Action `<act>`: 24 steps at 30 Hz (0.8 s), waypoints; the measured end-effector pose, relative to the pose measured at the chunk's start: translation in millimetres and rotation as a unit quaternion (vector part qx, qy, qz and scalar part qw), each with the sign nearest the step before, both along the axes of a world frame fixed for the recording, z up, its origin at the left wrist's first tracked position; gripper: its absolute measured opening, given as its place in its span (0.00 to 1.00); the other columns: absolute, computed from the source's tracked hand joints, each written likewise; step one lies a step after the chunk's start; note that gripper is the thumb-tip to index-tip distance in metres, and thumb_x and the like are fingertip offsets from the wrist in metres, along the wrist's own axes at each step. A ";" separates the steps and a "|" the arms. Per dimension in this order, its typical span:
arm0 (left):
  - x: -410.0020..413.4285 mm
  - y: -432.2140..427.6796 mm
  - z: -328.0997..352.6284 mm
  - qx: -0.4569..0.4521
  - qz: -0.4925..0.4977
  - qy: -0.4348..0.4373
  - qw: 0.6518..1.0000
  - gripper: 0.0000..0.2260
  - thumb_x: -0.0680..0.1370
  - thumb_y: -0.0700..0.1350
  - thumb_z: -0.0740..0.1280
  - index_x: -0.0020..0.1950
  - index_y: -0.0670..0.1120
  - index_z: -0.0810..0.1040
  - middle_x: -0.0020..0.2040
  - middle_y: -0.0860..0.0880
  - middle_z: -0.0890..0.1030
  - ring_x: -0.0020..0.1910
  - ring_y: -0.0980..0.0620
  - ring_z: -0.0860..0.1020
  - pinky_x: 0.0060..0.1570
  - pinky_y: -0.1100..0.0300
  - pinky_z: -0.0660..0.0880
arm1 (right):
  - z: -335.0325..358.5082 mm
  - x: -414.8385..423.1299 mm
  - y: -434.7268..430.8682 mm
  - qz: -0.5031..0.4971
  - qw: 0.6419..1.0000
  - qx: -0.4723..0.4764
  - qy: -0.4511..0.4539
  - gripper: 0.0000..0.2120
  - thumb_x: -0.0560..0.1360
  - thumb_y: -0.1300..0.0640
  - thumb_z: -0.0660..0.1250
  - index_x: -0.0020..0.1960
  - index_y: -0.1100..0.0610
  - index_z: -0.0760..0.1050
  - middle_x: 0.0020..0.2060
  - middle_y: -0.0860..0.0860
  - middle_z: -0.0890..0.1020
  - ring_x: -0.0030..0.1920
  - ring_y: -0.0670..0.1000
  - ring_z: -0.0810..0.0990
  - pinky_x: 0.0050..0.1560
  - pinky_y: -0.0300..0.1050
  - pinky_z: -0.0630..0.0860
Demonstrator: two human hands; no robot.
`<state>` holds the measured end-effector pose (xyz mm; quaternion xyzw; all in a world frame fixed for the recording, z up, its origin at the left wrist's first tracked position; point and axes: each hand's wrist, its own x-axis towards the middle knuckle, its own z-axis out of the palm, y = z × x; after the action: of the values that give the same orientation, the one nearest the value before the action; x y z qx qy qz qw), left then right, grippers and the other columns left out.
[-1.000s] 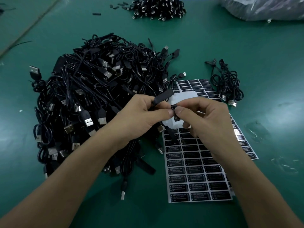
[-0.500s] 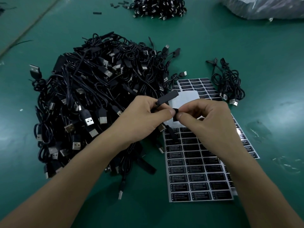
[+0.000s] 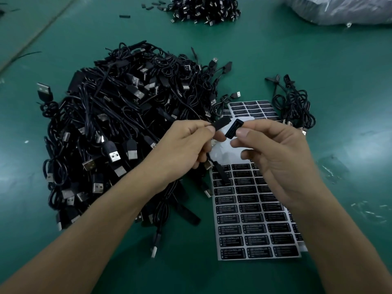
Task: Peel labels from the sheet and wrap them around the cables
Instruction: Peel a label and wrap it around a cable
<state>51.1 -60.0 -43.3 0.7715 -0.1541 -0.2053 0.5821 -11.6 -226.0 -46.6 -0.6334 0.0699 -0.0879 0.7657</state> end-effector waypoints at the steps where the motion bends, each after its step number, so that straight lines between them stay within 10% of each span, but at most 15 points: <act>1: 0.5 0.1 -0.3 0.006 -0.005 -0.008 1.000 0.21 0.85 0.44 0.60 0.33 0.52 0.80 0.29 0.53 0.73 0.28 0.58 0.72 0.28 0.66 0.70 | -0.1 0.1 1.6 0.004 1.000 0.011 0.001 0.04 0.67 0.59 0.78 0.38 0.50 0.86 0.34 0.50 0.85 0.39 0.49 0.83 0.36 0.37 0.77; 24: -1.4 2.0 -0.8 -0.038 -0.012 0.025 0.999 0.02 0.76 0.37 0.73 0.44 0.42 0.85 0.35 0.41 0.85 0.33 0.51 0.83 0.38 0.63 0.82 | -4.7 3.0 6.6 -0.029 0.998 0.041 0.040 0.05 0.63 0.54 0.75 0.38 0.53 0.86 0.34 0.51 0.84 0.37 0.46 0.81 0.37 0.36 0.75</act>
<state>49.8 -58.0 -44.1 0.7416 -0.1558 -0.2256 0.6122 -8.6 -219.4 -51.4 -0.6026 0.1225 -0.0816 0.7844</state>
